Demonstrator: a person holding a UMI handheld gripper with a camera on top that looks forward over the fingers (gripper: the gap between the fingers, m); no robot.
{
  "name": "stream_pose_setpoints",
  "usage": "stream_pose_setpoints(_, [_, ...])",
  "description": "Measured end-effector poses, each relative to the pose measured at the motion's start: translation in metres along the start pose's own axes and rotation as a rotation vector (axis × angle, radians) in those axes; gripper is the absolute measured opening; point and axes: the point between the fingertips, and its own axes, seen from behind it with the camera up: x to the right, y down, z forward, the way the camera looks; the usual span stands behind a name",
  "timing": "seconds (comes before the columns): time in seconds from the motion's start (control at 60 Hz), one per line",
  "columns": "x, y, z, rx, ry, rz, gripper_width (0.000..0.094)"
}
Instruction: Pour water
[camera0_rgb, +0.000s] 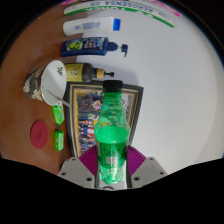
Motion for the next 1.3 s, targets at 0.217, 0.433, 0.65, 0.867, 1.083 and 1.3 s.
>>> stream_pose_setpoints(0.217, [-0.020,-0.024,0.004,0.040,0.013,-0.295,0.0360])
stream_pose_setpoints(0.433, [-0.016,-0.021,0.002,0.032,-0.030,-0.210,0.0359])
stream_pose_setpoints(0.65, [0.012,-0.022,-0.010,0.019,-0.164,0.388,0.0355])
stream_pose_setpoints(0.867, [0.004,-0.027,-0.011,0.011,-0.324,1.063,0.0357])
stream_pose_setpoints(1.083, [-0.057,-0.032,0.004,0.006,-0.481,1.460,0.0358])
stream_pose_setpoints(1.3, [-0.112,-0.027,0.016,-0.021,-0.539,1.568,0.0359])
